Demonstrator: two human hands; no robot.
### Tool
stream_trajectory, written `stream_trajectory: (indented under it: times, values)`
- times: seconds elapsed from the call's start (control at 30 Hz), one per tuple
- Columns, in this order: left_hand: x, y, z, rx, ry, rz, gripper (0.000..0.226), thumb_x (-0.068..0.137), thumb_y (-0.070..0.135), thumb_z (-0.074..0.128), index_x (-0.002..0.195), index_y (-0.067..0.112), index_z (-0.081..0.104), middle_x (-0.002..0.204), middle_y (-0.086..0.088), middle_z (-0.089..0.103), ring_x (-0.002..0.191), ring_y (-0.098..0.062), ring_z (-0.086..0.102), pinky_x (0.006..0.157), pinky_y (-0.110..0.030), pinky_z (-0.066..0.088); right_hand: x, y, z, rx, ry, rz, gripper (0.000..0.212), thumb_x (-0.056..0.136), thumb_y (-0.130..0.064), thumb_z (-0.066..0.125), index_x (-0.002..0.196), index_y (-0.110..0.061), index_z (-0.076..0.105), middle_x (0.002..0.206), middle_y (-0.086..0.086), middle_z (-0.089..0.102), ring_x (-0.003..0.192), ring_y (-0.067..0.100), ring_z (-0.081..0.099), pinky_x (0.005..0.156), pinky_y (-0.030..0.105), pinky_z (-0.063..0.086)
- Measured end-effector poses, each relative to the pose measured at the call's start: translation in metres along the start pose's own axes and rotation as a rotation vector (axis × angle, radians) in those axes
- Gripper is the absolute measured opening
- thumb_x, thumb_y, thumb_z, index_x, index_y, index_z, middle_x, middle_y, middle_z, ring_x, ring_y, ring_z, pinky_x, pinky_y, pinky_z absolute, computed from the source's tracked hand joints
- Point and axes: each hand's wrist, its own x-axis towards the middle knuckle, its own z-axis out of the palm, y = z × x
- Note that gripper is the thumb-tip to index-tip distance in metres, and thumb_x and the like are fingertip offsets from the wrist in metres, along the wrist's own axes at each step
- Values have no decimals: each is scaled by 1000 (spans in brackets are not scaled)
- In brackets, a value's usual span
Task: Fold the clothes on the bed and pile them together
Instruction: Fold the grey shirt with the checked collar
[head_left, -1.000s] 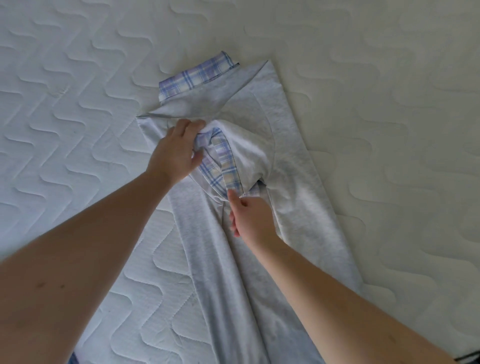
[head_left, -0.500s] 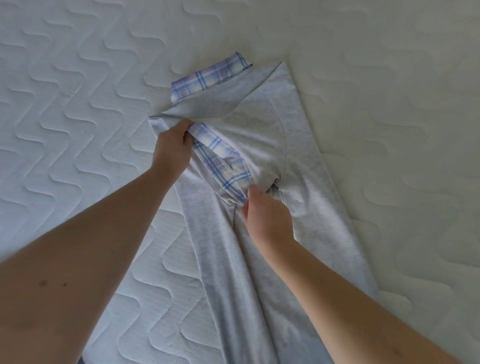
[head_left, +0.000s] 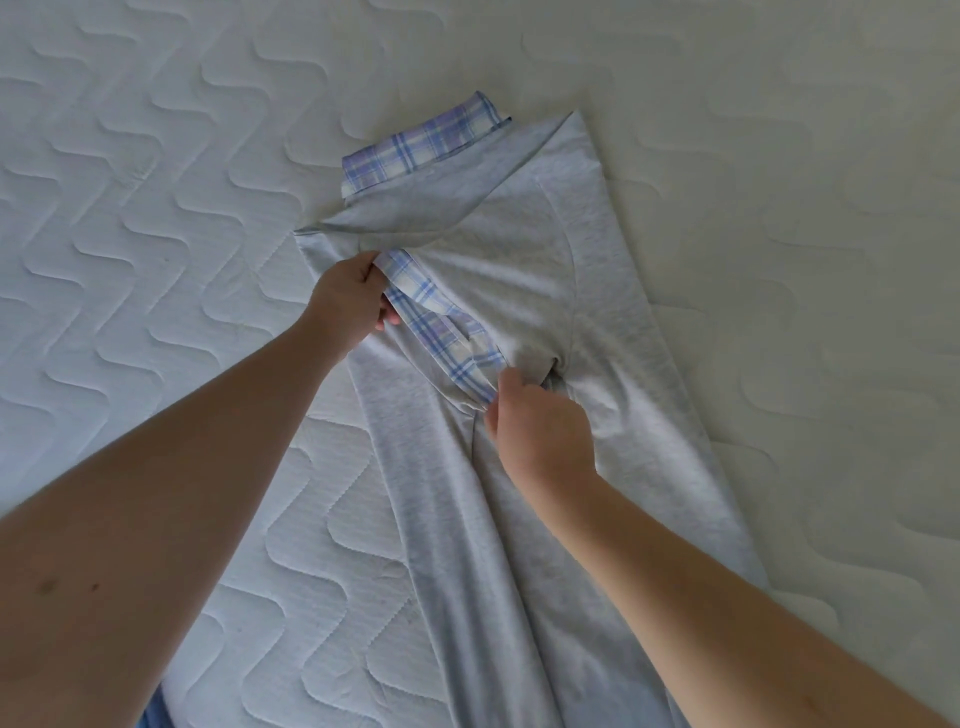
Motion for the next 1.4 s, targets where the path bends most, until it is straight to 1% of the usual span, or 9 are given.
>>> stream_trajectory:
  times: [0.17, 0.27, 0.37, 0.47, 0.57, 0.8, 0.9, 1.1, 1.4]
  values:
    - [2, 1, -9, 131, 28, 76, 36, 96, 4, 41, 113, 24, 65, 89, 5, 69, 65, -1, 66, 55, -7, 45, -28, 17, 4, 42, 58, -137, 19, 67, -28, 79, 67, -17, 64, 42, -4, 49, 30, 16, 48, 39, 18, 19]
    - [6, 9, -18, 399, -114, 123, 54, 91, -9, 40, 130, 22, 58, 117, 3, 61, 100, -14, 61, 77, -16, 45, -25, 26, 3, 175, -7, -127, 28, 79, -43, 74, 73, -18, 64, 51, -2, 57, 42, 20, 56, 39, 23, 31]
    - [11, 28, -15, 417, 34, 238, 50, 86, -13, 38, 122, 12, 60, 119, -6, 60, 107, -20, 59, 88, -25, 46, -3, 50, -5, 329, 168, -58, 16, 85, -30, 70, 81, -15, 64, 66, 2, 61, 60, 27, 59, 53, 33, 43]
    - [19, 70, 13, 357, 106, 424, 32, 94, -1, 44, 119, 9, 61, 111, -9, 63, 99, -20, 61, 89, -27, 46, 19, 87, -8, 352, 174, 189, 26, 86, -30, 66, 108, -15, 63, 99, 8, 63, 90, 33, 58, 76, 41, 44]
    - [41, 119, 54, 382, 43, 485, 29, 100, 18, 49, 127, 11, 58, 118, -9, 61, 107, -21, 58, 92, -26, 41, 40, 118, -7, 443, -65, 486, 56, 85, -43, 67, 131, -16, 51, 127, 11, 51, 116, 35, 47, 94, 44, 38]
    - [100, 194, 98, 563, -110, 261, 37, 99, 38, 54, 113, 5, 62, 107, -11, 62, 105, -28, 57, 78, -30, 41, 85, 154, -3, 673, -367, 494, 24, 85, -46, 66, 85, -22, 69, 86, 5, 71, 90, 29, 65, 78, 39, 52]
    - [115, 205, 102, 512, -109, 218, 17, 94, 27, 57, 97, 13, 67, 87, -3, 58, 87, -21, 58, 63, -24, 43, 91, 159, 6, 797, -335, 603, 19, 86, -40, 69, 76, -24, 64, 77, -1, 68, 80, 23, 64, 70, 34, 47]
    - [120, 200, 118, 389, -18, 178, 17, 90, 32, 66, 81, 19, 61, 71, 2, 56, 80, -20, 60, 66, -27, 44, 91, 163, 16, 819, -261, 625, 17, 88, -39, 67, 77, -26, 65, 65, -13, 60, 61, 3, 53, 53, 17, 34]
    - [69, 188, 110, 464, 151, 500, 35, 96, 18, 53, 131, 13, 52, 124, -10, 53, 113, -26, 54, 99, -39, 42, 79, 149, 9, 810, -71, 622, 15, 96, -23, 56, 104, -12, 63, 92, 5, 64, 93, 27, 61, 80, 36, 45]
